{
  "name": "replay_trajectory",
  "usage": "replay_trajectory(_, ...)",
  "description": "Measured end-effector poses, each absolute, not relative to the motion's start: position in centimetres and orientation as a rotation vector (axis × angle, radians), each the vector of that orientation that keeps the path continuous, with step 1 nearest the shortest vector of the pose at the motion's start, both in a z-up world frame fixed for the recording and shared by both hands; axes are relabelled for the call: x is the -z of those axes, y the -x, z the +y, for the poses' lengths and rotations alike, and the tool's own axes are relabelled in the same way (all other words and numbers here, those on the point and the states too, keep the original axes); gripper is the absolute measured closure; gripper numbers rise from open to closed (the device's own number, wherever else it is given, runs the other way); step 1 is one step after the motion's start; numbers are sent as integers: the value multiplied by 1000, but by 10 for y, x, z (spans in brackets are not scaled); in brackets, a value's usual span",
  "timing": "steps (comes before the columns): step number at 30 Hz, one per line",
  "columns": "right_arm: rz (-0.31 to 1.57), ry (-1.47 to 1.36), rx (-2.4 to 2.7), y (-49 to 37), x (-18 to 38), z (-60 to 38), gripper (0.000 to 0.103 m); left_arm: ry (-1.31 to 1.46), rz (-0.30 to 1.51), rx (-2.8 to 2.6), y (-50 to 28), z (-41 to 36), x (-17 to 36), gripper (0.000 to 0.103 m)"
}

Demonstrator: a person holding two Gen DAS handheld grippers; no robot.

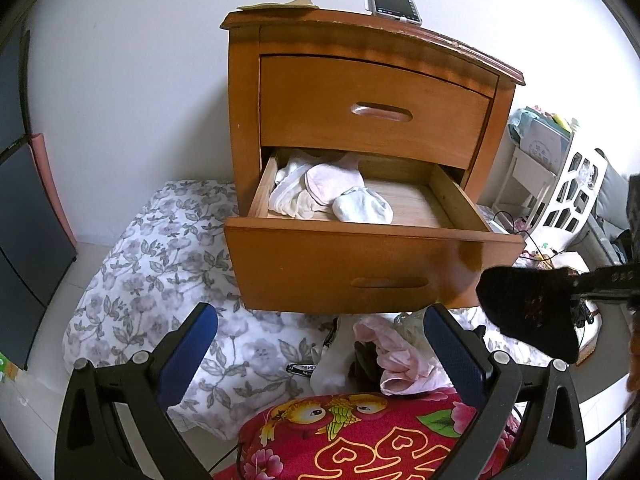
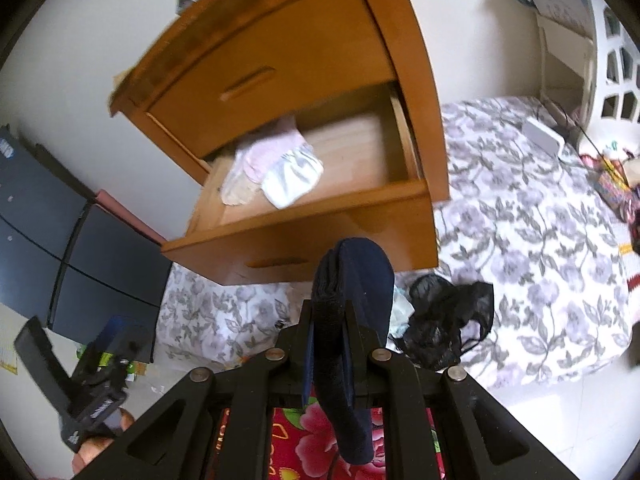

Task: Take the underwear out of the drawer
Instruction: 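Carry the navy sock back from the drawer toward the bed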

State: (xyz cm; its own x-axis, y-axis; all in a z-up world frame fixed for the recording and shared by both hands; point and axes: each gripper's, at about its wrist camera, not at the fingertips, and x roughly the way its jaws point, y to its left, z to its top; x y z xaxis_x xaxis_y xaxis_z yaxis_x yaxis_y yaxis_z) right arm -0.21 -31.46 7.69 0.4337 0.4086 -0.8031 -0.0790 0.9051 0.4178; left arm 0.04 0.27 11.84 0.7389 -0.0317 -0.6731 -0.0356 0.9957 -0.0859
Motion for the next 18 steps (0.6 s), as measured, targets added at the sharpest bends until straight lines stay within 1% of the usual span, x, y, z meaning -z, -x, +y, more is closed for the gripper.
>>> replay_trajectory(13,1265,-424,-266,-32,-10,-297,91,117,770,-1,-8,8,-106,0)
replay_trajectory(18,1282,-418,-277,-48,-5,-275,91,137,779,-17,-11,16,-102,0)
